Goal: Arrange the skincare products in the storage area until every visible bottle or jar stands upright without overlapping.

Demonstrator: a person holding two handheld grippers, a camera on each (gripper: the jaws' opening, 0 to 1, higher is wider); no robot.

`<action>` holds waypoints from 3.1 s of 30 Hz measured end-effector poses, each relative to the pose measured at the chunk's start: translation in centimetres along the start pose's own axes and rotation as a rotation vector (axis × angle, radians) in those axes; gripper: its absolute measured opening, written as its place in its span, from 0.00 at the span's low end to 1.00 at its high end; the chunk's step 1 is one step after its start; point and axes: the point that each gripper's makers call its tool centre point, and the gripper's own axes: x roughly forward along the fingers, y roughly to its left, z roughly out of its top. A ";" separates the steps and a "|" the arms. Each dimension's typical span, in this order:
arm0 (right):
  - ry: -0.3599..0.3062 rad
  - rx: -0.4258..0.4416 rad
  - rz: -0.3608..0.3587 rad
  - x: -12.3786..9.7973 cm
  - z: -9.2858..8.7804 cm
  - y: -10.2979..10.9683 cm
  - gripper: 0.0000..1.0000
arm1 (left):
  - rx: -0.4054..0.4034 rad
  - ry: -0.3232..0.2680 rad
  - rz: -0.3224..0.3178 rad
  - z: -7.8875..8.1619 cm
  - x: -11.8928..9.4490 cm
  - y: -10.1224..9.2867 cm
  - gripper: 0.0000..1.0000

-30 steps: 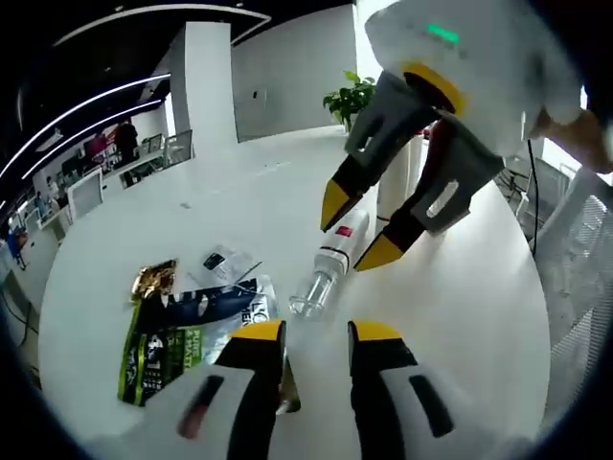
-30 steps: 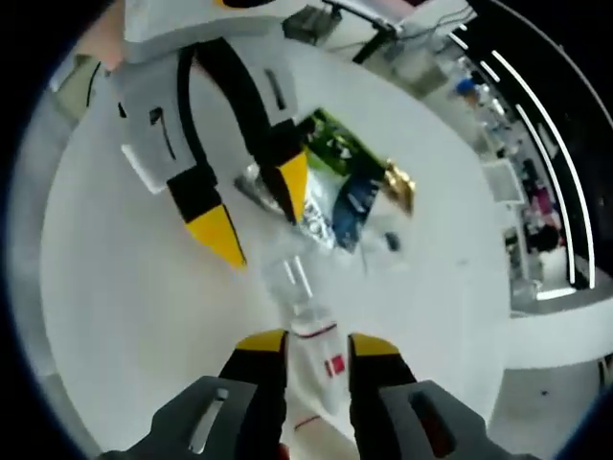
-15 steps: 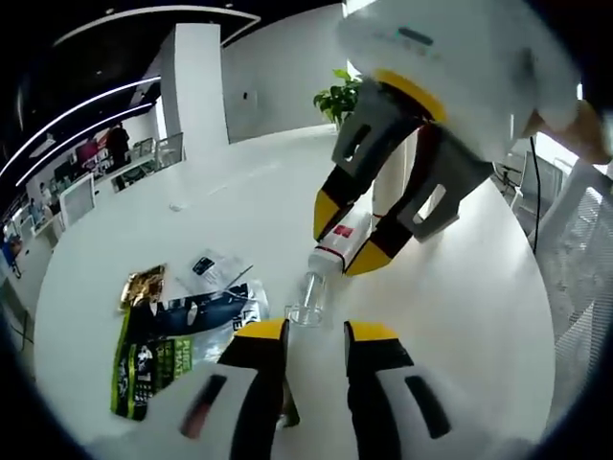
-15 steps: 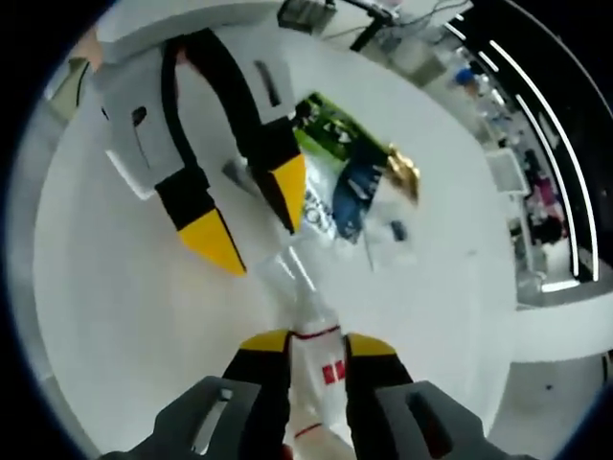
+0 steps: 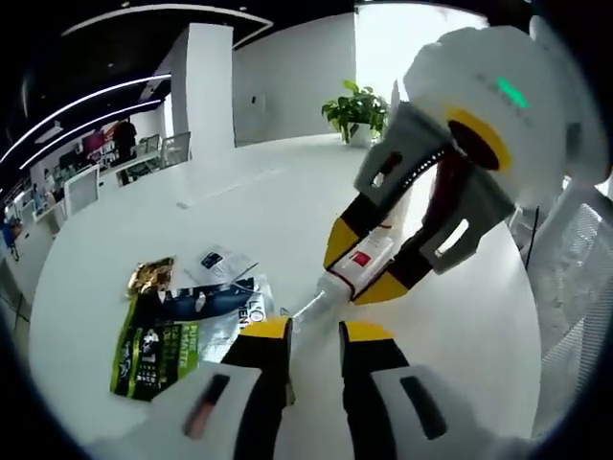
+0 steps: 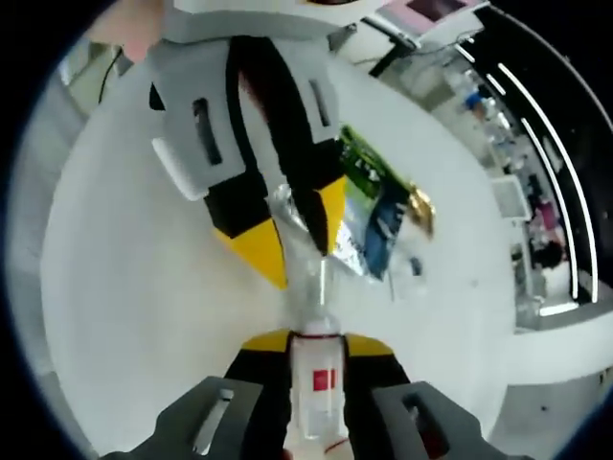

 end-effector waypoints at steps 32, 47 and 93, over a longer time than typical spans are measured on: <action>-0.167 0.222 -0.020 0.4 0.8 2.3 0.12 | -0.003 0.018 -0.041 -0.9 -0.2 -1.7 0.19; -0.082 0.266 0.038 -0.8 -2.8 3.6 0.14 | 0.024 0.021 -0.066 -0.7 0.4 -2.3 0.20; -0.232 0.576 0.083 -1.6 -2.8 2.8 0.09 | -0.016 0.001 -0.008 0.6 -1.8 -1.1 0.37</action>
